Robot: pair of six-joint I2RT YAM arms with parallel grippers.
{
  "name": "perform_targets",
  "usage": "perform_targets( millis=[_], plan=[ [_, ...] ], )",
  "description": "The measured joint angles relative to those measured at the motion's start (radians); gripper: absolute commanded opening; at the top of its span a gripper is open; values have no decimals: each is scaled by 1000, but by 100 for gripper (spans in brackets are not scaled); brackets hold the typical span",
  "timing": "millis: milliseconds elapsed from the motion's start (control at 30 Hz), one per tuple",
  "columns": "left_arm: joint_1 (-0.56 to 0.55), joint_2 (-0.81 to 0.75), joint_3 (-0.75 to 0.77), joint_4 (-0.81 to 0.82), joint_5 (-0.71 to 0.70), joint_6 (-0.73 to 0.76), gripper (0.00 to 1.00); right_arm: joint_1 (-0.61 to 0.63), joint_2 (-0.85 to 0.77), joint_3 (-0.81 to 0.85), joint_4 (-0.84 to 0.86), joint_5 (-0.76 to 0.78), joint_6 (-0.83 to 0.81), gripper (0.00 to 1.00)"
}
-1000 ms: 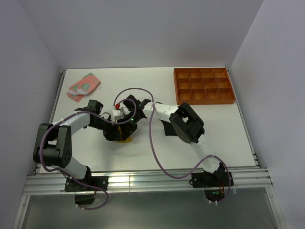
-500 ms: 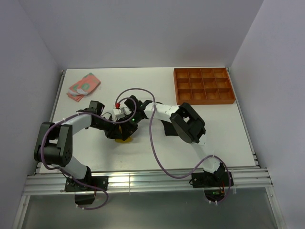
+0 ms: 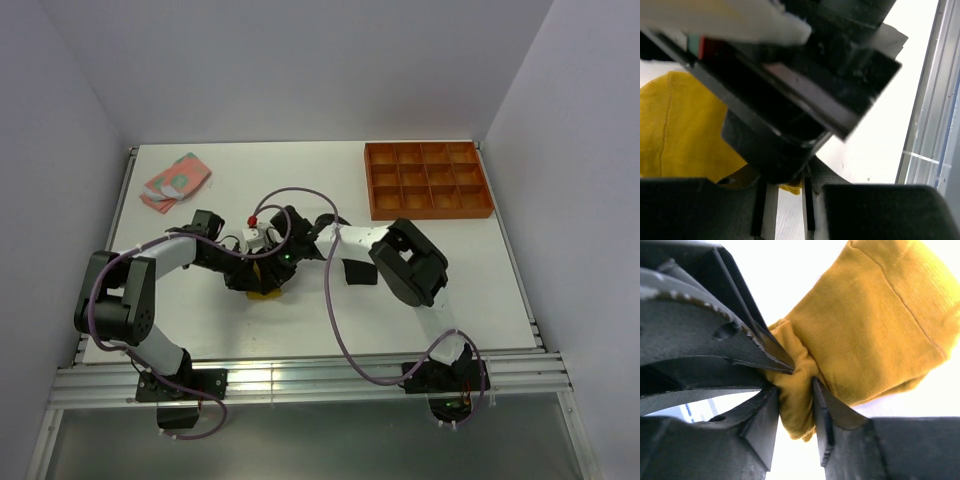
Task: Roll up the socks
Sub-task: Roll the sock at the center of the board.
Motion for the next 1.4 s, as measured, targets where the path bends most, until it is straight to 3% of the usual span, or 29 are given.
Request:
perform_targets(
  millis=[467,933,1400],
  plan=[
    [-71,76,96,-26,13,176,0,2,-184,-279,258,256,97,54],
    [-94,148,188,-138,21,275,0,-16,-216,-360,356,237,113,61],
    [-104,166,206,-129,25,269,0,-21,-228,-361,333,275,116,64]
  ],
)
